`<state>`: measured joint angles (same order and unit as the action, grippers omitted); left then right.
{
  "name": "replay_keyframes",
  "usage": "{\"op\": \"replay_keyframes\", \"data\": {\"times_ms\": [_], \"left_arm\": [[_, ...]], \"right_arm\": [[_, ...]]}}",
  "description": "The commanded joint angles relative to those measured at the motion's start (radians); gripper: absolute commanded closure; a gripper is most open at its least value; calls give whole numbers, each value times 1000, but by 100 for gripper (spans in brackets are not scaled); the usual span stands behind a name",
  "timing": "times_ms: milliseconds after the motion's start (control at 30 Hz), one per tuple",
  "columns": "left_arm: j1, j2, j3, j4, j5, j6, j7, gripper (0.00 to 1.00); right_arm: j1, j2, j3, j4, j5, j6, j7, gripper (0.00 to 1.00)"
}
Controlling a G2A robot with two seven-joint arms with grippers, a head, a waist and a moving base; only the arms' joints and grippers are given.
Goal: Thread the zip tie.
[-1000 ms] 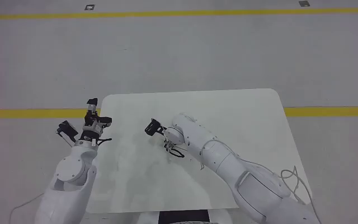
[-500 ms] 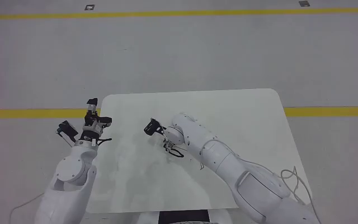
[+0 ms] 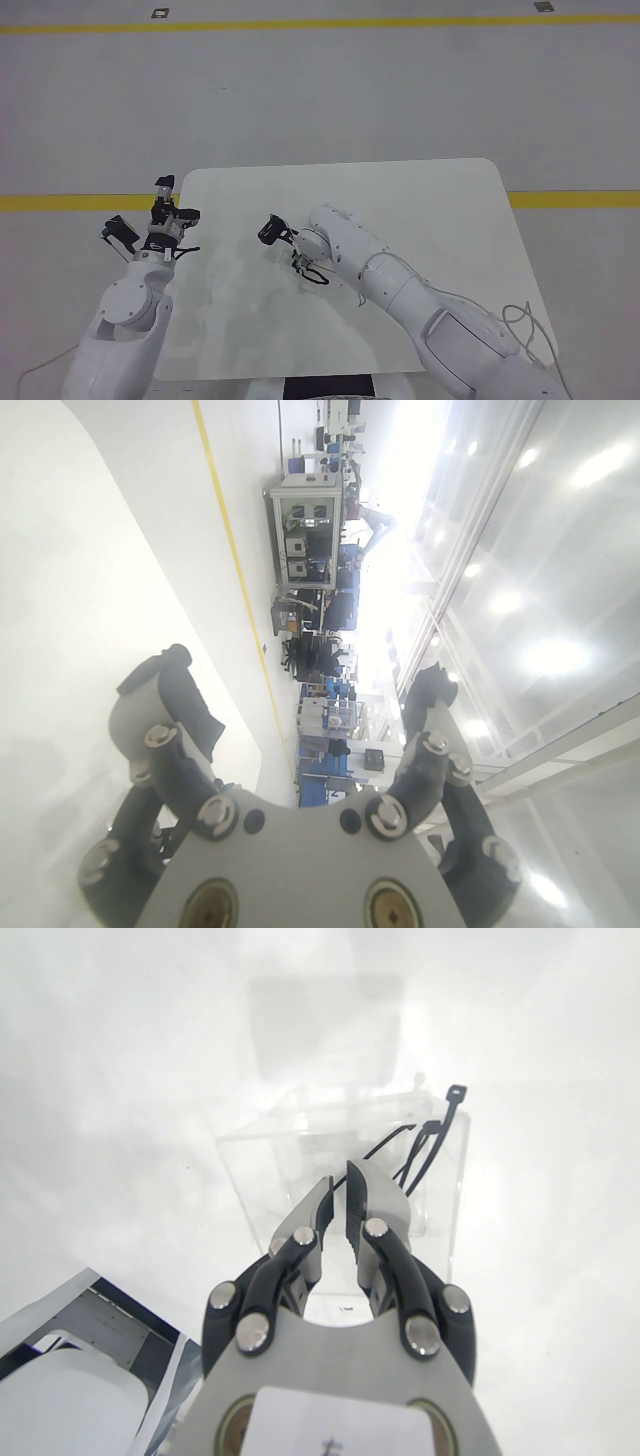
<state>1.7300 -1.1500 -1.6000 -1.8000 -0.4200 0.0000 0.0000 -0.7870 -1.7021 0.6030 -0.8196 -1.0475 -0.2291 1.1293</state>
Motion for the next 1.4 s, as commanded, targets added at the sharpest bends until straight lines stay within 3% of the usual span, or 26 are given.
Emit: {"op": "replay_keyframes", "data": {"times_ms": [0, 200, 400, 567, 767, 967, 1367], "left_arm": [[0, 0, 0, 0, 0, 0, 0, 0], [0, 0, 0, 0, 0, 0, 0, 0], [0, 0, 0, 0, 0, 0, 0, 0], [0, 0, 0, 0, 0, 0, 0, 0], [0, 0, 0, 0, 0, 0, 0, 0], [0, 0, 0, 0, 0, 0, 0, 0], [0, 0, 0, 0, 0, 0, 0, 0]], "right_arm": [[1, -1, -1, 3, 0, 2, -1, 86], [4, -5, -3, 5, -2, 10, -1, 81], [5, -7, -4, 11, -1, 9, 4, 83], [8, -12, -8, 24, 0, 10, 5, 86], [15, -19, -14, 38, -2, 12, 6, 100], [22, -24, -17, 48, -2, 12, 7, 100], [19, -5, 16, -17, -1, -21, 52, 100]]}}
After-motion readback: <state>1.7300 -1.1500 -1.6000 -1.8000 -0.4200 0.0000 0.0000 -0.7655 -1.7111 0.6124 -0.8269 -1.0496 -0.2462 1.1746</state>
